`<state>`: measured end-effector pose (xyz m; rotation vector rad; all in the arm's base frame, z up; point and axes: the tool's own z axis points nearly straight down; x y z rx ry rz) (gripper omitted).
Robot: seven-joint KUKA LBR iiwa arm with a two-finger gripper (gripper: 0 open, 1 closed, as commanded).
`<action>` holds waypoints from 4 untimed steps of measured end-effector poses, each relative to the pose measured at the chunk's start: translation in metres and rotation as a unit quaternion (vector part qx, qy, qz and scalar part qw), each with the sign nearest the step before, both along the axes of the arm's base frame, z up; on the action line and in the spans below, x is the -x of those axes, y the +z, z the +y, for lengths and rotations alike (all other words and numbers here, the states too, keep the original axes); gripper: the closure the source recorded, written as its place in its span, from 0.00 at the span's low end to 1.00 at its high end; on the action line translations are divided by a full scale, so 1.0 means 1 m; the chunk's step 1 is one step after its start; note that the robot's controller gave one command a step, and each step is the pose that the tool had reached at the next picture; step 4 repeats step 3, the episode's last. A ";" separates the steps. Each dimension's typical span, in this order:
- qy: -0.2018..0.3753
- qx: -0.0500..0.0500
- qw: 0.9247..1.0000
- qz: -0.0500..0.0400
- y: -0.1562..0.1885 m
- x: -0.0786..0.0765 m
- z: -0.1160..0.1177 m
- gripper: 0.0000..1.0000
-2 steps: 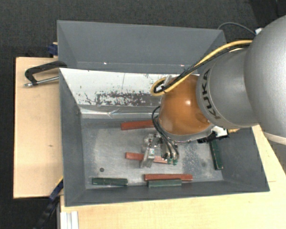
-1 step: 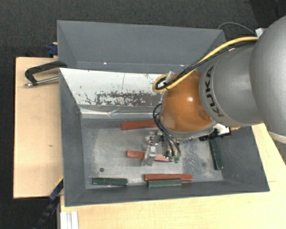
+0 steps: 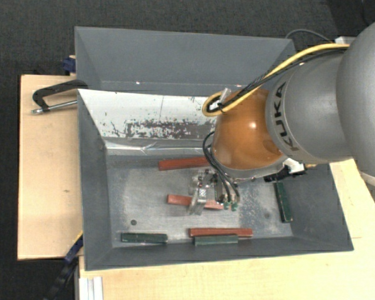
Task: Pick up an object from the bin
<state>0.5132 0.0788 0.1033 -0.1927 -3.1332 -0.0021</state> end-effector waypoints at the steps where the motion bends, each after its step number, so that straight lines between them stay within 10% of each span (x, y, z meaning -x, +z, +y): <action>1: 0.000 0.000 1.000 -0.001 0.022 0.000 0.000 1.00; 4: 0.000 0.000 1.000 -0.004 0.054 -0.002 0.001 1.00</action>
Offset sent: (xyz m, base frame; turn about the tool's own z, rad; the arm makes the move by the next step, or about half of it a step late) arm 0.0000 -0.0001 0.0722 0.0000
